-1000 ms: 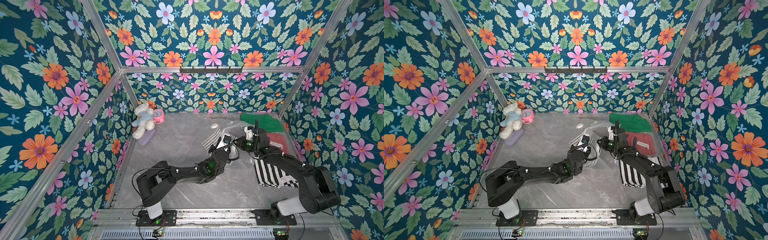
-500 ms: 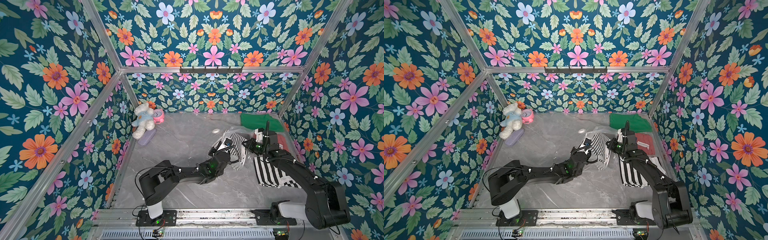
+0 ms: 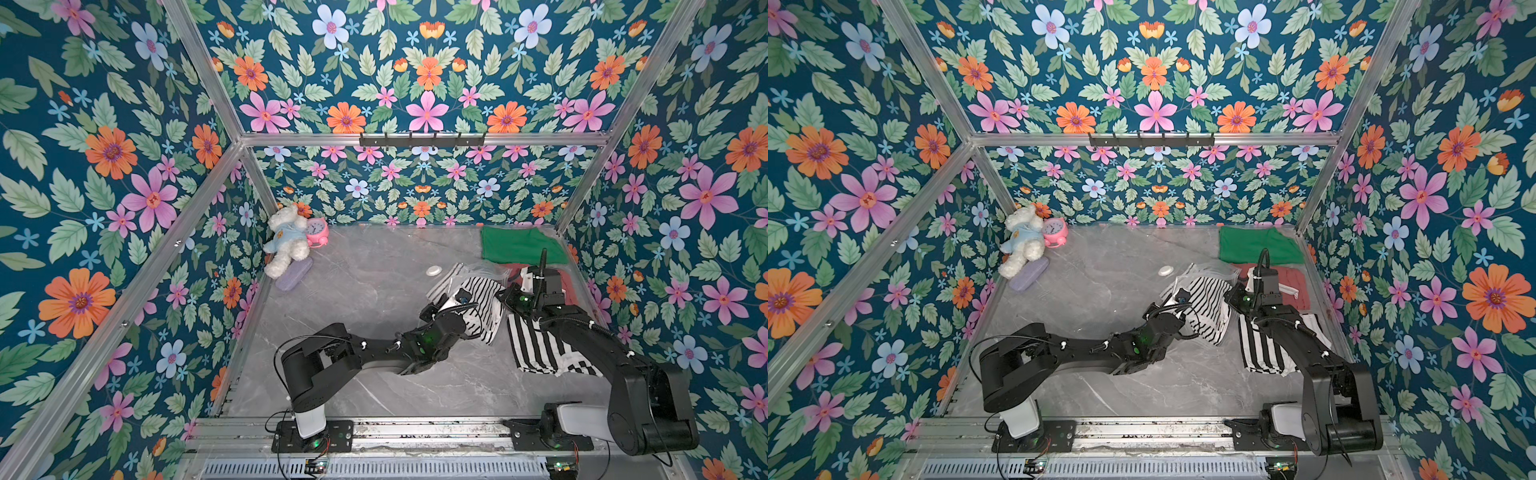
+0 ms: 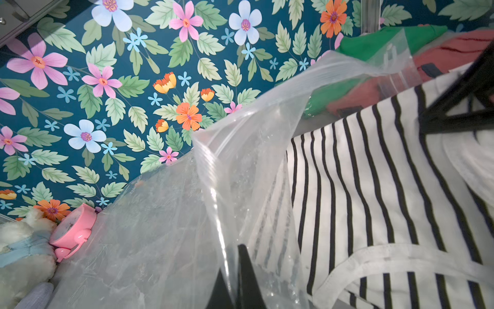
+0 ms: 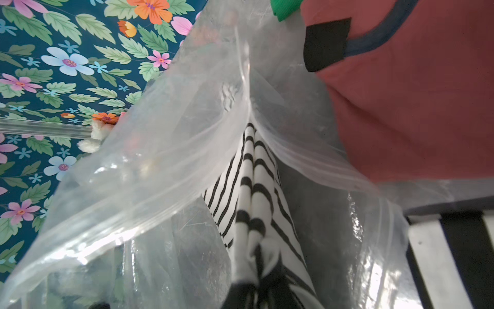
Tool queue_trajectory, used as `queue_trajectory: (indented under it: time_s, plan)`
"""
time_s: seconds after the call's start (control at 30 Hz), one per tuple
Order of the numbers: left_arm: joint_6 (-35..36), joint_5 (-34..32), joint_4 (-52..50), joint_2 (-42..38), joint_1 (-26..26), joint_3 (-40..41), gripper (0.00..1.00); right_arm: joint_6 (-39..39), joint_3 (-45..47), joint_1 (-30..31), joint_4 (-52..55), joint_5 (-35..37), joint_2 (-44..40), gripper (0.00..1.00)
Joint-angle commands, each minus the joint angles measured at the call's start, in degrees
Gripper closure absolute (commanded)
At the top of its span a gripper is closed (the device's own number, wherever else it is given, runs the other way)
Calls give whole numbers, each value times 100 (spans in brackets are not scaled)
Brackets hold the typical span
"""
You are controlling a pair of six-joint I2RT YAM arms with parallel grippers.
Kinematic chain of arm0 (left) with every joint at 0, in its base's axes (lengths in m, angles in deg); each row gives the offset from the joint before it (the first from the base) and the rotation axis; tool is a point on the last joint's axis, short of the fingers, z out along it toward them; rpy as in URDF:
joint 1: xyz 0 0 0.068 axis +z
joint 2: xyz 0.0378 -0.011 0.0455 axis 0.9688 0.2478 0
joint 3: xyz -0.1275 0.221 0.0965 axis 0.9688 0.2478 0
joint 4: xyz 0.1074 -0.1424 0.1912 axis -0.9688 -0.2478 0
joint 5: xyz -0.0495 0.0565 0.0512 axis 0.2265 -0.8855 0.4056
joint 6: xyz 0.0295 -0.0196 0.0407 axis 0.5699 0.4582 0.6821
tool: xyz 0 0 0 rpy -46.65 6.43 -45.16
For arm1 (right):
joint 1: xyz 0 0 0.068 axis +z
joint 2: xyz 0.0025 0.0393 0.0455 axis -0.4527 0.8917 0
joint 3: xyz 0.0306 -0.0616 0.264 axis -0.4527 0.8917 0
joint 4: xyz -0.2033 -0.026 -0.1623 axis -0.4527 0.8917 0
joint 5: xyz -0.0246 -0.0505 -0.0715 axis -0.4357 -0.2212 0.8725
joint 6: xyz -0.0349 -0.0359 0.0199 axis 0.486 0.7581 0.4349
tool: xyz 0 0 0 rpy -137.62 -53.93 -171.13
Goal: Take the tank top out of the vacuum bag
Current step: Take out the tank top from the vacuum bag.
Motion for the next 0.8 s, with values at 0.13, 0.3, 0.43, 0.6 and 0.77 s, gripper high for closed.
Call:
queue_trajectory:
  time_s: [0.13,0.3,0.43,0.6,0.77]
  plan:
    - [51,-167,99,85,-9,-57,100,-187,198,-6,-362,219,145,100]
    - [120,-165,219,163,-7,-155,100,-214,369,0,-754,-29,426,90]
    - [180,-172,311,201,-5,-181,100,-149,481,-6,-853,120,530,70]
    - [152,-158,320,211,-6,-226,100,95,500,-1,-646,491,500,54]
    - [156,-167,357,255,-4,-268,100,330,439,-1,-195,964,321,49]
